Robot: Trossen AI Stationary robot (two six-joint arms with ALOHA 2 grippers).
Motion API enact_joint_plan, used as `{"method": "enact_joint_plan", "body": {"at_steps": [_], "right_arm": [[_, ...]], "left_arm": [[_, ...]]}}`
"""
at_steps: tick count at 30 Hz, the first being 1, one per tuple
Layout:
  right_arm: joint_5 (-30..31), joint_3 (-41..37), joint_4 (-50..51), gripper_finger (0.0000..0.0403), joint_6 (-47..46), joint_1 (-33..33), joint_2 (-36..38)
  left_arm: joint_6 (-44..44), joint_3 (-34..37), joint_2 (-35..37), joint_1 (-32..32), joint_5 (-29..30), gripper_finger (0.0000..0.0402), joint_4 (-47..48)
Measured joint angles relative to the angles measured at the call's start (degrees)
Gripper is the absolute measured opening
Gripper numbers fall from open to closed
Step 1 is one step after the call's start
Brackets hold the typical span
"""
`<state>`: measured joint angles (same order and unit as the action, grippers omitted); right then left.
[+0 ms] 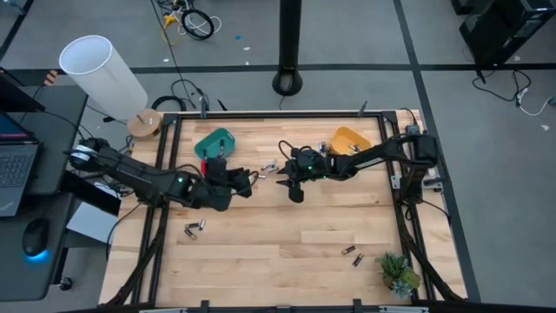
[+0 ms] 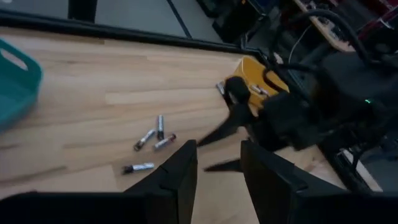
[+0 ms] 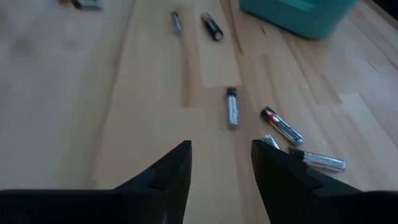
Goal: Sort batteries
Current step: Put the silver battery into the yellow bin
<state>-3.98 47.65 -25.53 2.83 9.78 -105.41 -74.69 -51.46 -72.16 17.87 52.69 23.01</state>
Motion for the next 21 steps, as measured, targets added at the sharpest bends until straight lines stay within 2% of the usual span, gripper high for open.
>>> {"method": "enact_joint_plan", "body": {"at_steps": [9,21], "right_arm": [[-0.5,4.0,0.2,0.0172,3.7,3.1,-5.7],[-3.5,6.8,0.5,0.0168,3.7,5.2,-12.3]], "left_arm": [[-0.8,0.0,-3.3,0.1,0.7,0.0136,-5.0],[-0.8,0.0,-3.3,0.1,1.7,0.0136,-5.1]]}}
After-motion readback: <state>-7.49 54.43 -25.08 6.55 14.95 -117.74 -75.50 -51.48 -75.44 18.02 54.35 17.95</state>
